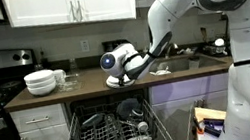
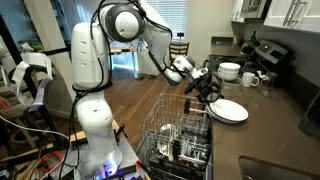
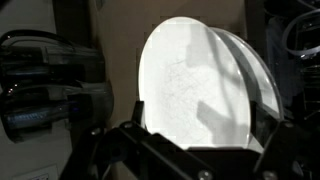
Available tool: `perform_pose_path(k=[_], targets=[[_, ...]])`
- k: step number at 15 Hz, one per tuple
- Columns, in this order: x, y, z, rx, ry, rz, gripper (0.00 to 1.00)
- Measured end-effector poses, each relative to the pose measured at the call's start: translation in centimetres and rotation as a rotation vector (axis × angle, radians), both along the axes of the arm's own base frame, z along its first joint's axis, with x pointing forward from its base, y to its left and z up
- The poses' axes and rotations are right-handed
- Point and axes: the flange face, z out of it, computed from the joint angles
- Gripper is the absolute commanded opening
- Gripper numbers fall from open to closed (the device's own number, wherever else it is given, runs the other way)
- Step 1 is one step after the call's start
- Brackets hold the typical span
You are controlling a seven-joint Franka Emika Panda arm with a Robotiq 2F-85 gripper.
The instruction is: Pick up the white plate from the dishwasher and position it among the white plates on the counter
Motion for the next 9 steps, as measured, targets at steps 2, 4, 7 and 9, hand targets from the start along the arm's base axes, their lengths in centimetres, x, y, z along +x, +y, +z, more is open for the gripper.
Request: perform_pose_path(k=[2,4,7,9], targets=[[0.03,0.25,0.04,0.001,-0.001,0.005,1.0],[0.06,0.48,0.12,0.002,-0.003,0.009,1.0],[0.1,0.75,0.33,0.004,-0.007,0.014,1.0],[0.14,0.94,0.57,0.008,-0.014,0.019,1.0]])
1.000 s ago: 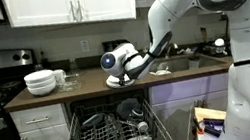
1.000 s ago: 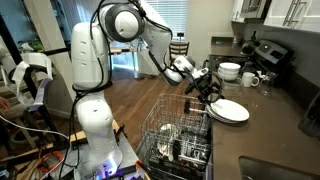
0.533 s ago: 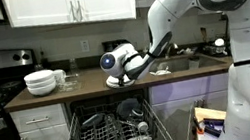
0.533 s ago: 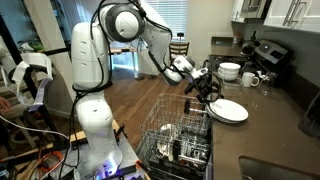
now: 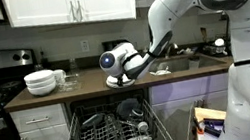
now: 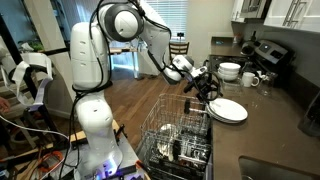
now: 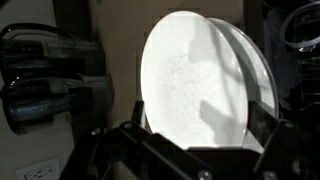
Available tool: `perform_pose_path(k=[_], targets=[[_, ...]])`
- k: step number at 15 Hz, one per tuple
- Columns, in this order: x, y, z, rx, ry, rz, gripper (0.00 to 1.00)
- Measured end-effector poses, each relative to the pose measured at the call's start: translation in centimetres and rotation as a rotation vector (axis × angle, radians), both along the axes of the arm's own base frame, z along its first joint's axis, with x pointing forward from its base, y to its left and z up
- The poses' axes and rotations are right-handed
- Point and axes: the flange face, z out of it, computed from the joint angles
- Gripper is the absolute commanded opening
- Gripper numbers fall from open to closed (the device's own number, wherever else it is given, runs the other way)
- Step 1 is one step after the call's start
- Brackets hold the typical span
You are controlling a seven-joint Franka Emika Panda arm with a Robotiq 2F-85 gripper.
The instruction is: Pick up the white plate from the dishwasher and position it among the white plates on the counter
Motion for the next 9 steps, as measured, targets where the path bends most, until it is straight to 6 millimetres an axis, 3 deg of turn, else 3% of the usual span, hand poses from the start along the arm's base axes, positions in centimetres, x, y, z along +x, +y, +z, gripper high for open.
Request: perform_pose_path(k=[9], targets=[[0.4,1.2,0.6,0.053,-0.034,0.057,1.0]])
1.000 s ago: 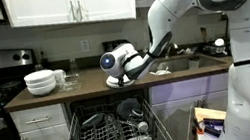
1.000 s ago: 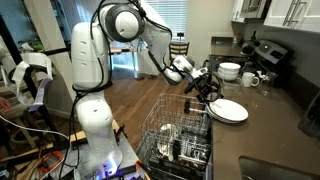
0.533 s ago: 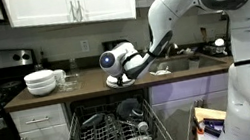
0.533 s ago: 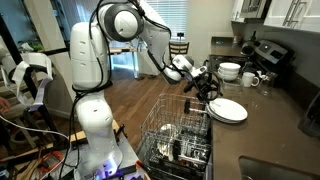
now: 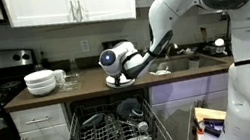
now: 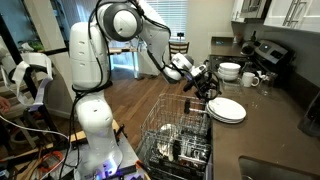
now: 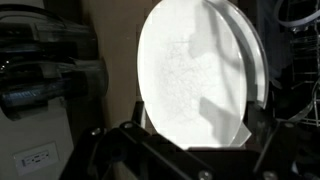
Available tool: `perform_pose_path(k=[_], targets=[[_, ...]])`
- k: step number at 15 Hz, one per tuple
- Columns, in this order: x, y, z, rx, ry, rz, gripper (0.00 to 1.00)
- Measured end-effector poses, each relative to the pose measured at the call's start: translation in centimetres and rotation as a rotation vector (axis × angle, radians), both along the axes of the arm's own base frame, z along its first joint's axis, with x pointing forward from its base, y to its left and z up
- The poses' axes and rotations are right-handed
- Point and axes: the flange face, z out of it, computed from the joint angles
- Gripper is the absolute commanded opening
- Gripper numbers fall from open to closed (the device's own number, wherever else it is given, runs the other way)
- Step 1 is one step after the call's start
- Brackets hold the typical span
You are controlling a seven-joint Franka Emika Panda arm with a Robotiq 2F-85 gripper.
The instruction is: Pick up the white plate from the dishwasher and position it among the white plates on the counter
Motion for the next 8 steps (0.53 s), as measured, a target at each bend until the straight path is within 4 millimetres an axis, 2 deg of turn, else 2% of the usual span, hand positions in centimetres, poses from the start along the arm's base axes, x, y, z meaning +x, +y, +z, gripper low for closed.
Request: perform_pose_path(k=[8], targets=[[0.33,0.43,0.23,0.052,-0.029,0.041,1.0]])
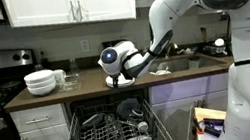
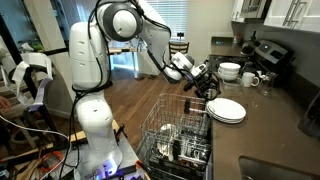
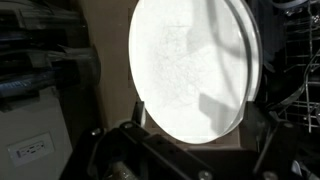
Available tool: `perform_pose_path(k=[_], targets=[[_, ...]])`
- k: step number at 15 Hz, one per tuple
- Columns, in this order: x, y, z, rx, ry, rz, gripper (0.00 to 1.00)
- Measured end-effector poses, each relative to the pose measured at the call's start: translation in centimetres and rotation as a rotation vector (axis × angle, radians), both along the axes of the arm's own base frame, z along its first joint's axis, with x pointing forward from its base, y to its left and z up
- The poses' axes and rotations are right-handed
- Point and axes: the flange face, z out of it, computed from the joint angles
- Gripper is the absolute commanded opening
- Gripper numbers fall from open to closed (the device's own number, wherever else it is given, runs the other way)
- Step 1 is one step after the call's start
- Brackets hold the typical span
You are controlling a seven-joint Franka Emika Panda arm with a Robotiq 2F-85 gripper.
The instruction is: Pick up the white plate from the dishwasher and position it among the white plates on the counter
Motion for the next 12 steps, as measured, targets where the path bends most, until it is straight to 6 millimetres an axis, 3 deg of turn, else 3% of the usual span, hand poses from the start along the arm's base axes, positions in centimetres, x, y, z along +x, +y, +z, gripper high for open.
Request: perform_pose_path(k=[7,12], targets=[[0.0,0.7,1.4,0.053,-0.033,-0.001,1.0],[-1.0,2.4,3.3,0.117,-0.044,-0.016,1.0]])
